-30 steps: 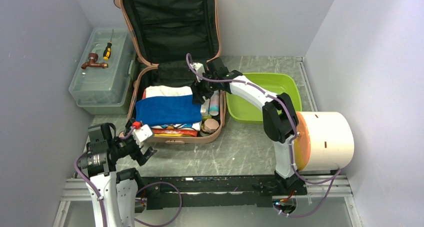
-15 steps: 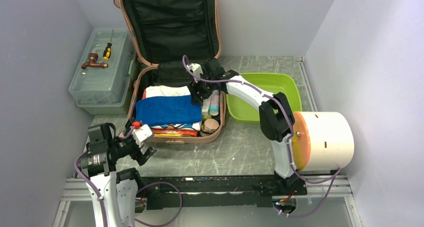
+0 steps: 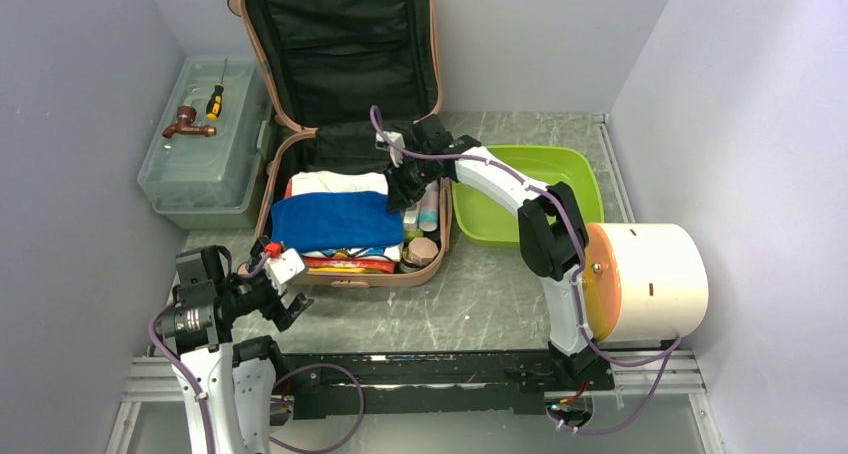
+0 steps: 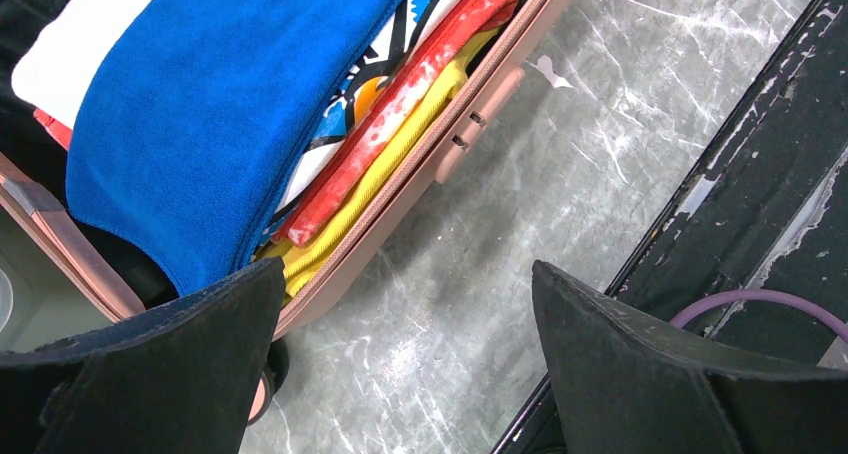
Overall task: Open, take out, and arrange the luggage
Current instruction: Pick up the personal item from the luggage.
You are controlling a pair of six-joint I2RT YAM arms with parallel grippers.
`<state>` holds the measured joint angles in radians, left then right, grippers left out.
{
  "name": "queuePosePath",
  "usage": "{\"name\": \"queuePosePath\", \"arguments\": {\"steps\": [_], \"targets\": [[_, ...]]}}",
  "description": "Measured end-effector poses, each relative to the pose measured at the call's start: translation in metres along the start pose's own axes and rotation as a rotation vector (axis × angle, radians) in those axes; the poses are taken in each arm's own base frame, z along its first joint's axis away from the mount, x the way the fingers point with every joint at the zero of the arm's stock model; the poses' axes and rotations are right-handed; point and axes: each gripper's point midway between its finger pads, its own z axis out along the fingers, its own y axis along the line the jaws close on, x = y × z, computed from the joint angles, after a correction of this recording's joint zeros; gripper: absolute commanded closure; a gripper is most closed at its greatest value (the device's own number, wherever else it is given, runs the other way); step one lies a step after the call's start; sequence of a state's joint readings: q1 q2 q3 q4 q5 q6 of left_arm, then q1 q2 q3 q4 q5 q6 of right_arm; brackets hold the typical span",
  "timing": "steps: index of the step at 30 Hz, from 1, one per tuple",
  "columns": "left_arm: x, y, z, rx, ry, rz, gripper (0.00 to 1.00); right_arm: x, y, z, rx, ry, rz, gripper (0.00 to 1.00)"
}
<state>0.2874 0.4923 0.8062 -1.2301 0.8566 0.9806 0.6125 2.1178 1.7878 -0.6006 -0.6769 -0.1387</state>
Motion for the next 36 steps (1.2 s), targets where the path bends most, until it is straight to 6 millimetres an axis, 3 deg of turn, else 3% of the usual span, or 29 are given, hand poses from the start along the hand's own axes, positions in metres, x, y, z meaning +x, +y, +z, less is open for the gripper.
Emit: {"name": "queuePosePath", "arguments": {"steps": [4,11,25,36], "targets": [[0.000,0.000,0.000,0.000,0.001,-0.001,0.00,0.002,0.005,0.000,-0.029,0.007,-0.001,0.90],[0.001,0.001,0.000,-0.006,0.006,-0.002,0.01,0.006,0.004,-0.001,-0.024,0.021,-0.006,0.91],[0.000,0.003,0.000,-0.013,0.003,0.003,0.01,0.007,0.003,-0.001,-0.015,0.027,-0.008,0.62],[0.000,0.003,0.000,-0.013,0.003,0.003,0.00,0.009,0.020,-0.004,-0.118,0.023,0.012,0.56]]}}
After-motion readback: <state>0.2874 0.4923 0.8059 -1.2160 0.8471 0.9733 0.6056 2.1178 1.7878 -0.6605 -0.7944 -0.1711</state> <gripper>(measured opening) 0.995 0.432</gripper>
